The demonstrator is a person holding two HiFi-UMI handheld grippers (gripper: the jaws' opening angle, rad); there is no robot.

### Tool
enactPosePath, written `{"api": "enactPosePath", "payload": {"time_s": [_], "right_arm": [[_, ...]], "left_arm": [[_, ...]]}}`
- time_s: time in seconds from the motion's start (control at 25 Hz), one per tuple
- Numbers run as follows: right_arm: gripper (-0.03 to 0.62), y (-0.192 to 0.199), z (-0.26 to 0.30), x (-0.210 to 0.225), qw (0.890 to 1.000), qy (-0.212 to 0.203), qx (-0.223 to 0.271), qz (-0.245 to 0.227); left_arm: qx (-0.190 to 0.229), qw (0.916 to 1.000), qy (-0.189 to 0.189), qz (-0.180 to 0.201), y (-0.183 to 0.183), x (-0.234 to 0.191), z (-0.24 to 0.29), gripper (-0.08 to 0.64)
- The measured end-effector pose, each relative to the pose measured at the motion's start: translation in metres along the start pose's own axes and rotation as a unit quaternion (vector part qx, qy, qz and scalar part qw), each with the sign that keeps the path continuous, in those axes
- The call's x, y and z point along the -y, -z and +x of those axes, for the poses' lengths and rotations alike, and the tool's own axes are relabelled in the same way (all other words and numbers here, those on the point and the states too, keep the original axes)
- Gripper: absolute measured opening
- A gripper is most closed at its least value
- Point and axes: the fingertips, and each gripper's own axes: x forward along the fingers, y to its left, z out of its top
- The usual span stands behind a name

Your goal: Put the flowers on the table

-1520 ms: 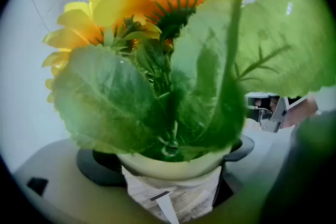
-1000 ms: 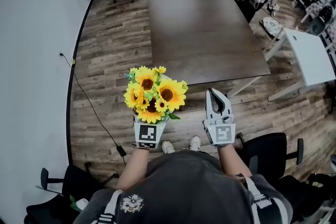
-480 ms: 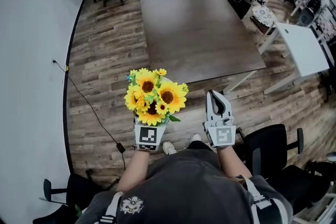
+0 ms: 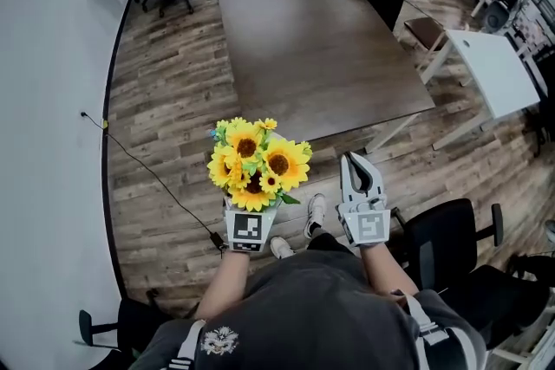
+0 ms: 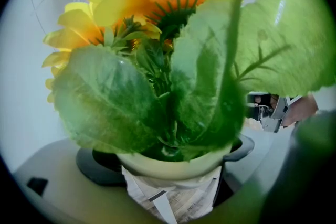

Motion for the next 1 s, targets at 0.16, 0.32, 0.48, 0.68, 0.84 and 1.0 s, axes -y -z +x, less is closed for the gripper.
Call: {"api": "enactPosePath", "payload": {"time_s": [0.16, 0.32, 0.48, 0.68, 0.84, 1.0], "right_arm": [[0.026, 0.008, 0.011, 0.012, 1.0, 0.008, -0.006, 0.006], [0.026, 0.015, 0.026, 0.026, 1.0, 0.005, 0.003, 0.011], [0.026, 0.016, 0.048, 0.026, 1.0, -0.01, -0.004, -0.016], [0.026, 0.027, 0.075, 0.048, 0.999, -0.025, -0.01, -0.026], [0.026, 0.029, 0.104, 0.072, 0.999, -0.033, 0.0, -0.021], [0.026, 0.033, 0.124, 0.09, 0.999, -0.041, 0.002, -0.022]], "left_arm": [[-0.008, 1.0, 0.006, 0.0, 0.006, 0.001, 0.014, 0.541], [-0.014, 0.9998, 0.01, 0.013, 0.004, 0.003, 0.034, 0.541], [-0.017, 0.9992, 0.016, 0.034, 0.004, -0.005, 0.055, 0.541], [-0.019, 0.9984, 0.026, 0.047, 0.004, -0.001, 0.091, 0.541], [-0.021, 0.9979, 0.031, 0.053, -0.001, -0.002, 0.128, 0.541], [-0.024, 0.9976, 0.034, 0.055, -0.004, 0.001, 0.157, 0.541]]}}
